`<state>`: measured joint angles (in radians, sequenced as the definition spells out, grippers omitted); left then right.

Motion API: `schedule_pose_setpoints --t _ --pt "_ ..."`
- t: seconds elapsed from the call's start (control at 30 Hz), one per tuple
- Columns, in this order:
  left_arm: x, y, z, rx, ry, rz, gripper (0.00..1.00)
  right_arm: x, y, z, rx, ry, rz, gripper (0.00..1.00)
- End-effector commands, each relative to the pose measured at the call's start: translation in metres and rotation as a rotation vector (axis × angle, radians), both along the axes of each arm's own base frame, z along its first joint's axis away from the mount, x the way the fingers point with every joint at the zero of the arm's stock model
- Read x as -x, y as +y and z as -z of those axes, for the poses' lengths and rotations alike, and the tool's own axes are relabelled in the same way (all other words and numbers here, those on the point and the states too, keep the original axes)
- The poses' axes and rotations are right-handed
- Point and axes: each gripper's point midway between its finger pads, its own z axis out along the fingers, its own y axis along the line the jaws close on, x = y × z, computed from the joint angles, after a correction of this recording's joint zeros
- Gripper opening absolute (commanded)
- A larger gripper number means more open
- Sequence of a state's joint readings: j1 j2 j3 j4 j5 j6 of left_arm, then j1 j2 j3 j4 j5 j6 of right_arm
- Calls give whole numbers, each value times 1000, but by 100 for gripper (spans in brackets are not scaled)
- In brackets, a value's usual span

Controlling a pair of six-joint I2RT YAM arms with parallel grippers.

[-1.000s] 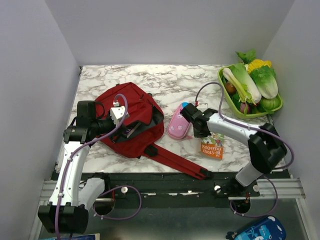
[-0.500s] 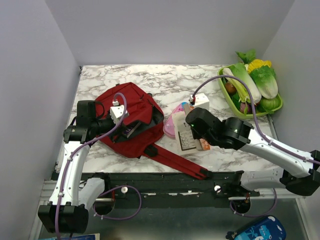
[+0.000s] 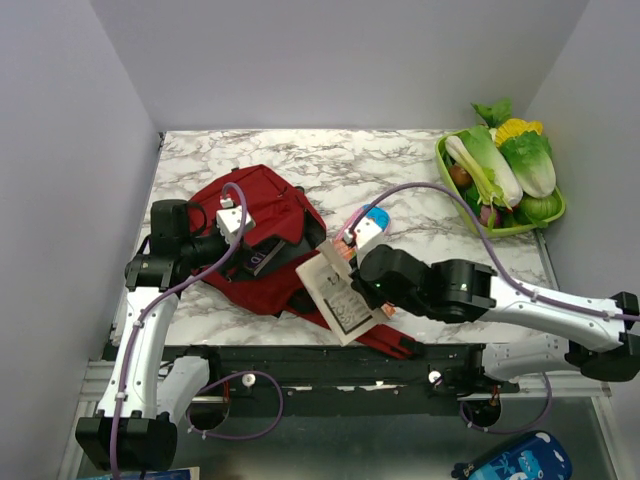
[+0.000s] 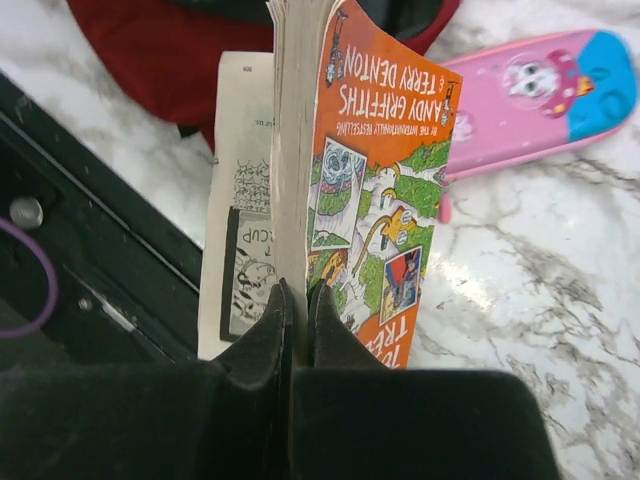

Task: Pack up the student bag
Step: Pick up the book from the center of the board, then place the book in the student bag.

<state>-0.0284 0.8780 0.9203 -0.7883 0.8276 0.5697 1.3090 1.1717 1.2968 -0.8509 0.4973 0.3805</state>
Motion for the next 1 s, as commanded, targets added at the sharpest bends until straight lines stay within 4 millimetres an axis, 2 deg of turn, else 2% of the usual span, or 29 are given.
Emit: schedule_pose_setpoints --t 0.0,0.1,0.3,0.47,0.53,0.57,0.6,0.73,0.97 --pt "2 -9 -18 64 -34 19 0 18 53 19 -97 21 -219 1" --pt "3 -11 -23 76 -26 21 1 17 74 33 -87 9 -284 1" --pt "4 -10 -25 72 -23 20 1 13 107 32 -55 -44 -389 1" --pt "8 -9 -26 61 -31 26 2 2 129 44 11 -106 -439 1" --pt "11 -9 -27 57 -33 33 2 -7 137 43 42 -165 -457 1" --pt "13 -9 -26 54 -25 39 2 -14 141 48 67 -181 -447 1" --pt "15 -9 -26 49 -31 46 2 -21 147 40 67 -221 -451 1" --pt "21 -9 -27 34 -31 73 2 -48 156 41 86 -253 -439 1" --pt "28 -8 -25 10 -26 96 2 -99 151 38 122 -334 -356 1"
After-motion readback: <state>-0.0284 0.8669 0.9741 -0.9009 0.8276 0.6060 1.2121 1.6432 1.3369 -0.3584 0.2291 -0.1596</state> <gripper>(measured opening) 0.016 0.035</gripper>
